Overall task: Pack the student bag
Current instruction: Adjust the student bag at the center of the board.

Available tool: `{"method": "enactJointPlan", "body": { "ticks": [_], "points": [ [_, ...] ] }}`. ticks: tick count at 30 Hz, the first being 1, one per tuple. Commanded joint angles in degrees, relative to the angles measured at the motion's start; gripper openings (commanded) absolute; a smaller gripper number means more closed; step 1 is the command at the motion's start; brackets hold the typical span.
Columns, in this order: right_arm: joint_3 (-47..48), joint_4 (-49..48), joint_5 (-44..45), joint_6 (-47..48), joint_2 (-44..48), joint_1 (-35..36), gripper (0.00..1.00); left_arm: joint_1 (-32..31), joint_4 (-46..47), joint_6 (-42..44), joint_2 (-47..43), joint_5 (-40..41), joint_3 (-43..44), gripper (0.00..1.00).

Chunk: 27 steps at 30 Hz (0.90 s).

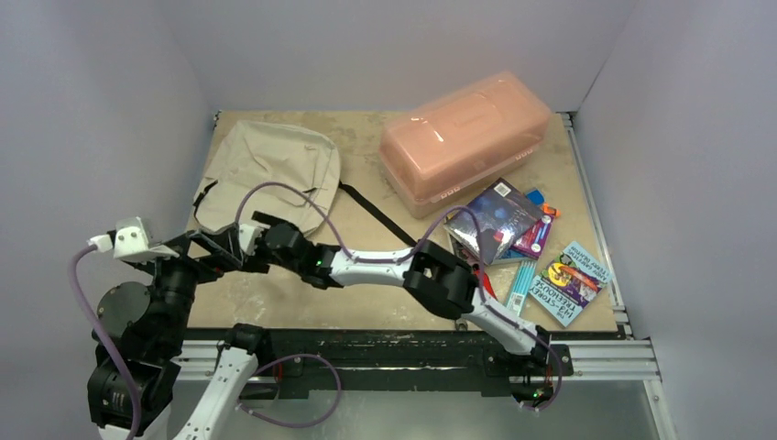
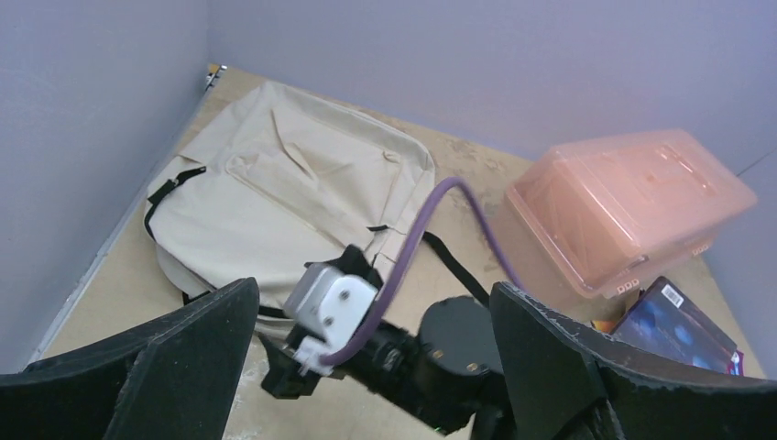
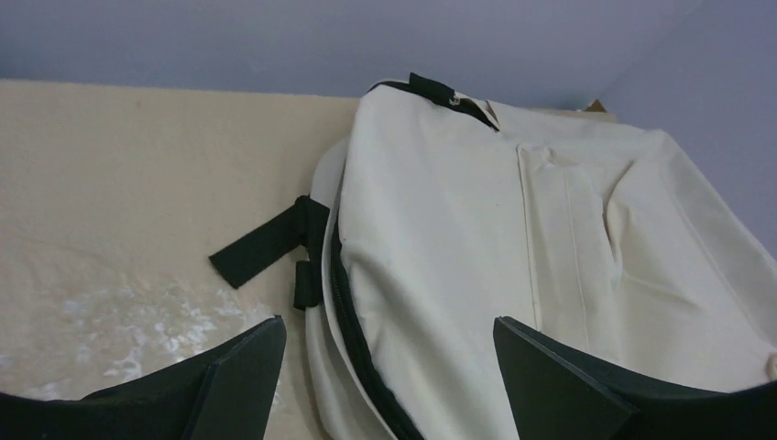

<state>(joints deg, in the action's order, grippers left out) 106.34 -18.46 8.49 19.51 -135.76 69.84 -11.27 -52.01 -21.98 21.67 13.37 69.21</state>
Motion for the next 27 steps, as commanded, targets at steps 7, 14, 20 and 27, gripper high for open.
{"method": "enactJointPlan", "body": {
  "ticks": [7,14,20,27],
  "points": [
    [16.8,0.2,16.6,19.6,-13.9,0.8,0.87,0.4,0.3,-0.6,0.2,1.6,1.1,0.97],
    [17.7,2.4,17.9,18.9,-14.9,0.7,0.20,0.4,1.5,-1.3,2.1,-0.8,0.3,0.97],
    [-4.6,-3.8,3.7,16.8,0.8,-0.6,0.00,0.4,1.9,-1.6,3.7,-2.6,-1.4,0.97],
    [-33.1,-11.9,-18.3,21.6,21.3,-4.6,0.00,0.4,3.0,-2.6,6.2,-4.9,-5.4,0.97]
  ]
}}
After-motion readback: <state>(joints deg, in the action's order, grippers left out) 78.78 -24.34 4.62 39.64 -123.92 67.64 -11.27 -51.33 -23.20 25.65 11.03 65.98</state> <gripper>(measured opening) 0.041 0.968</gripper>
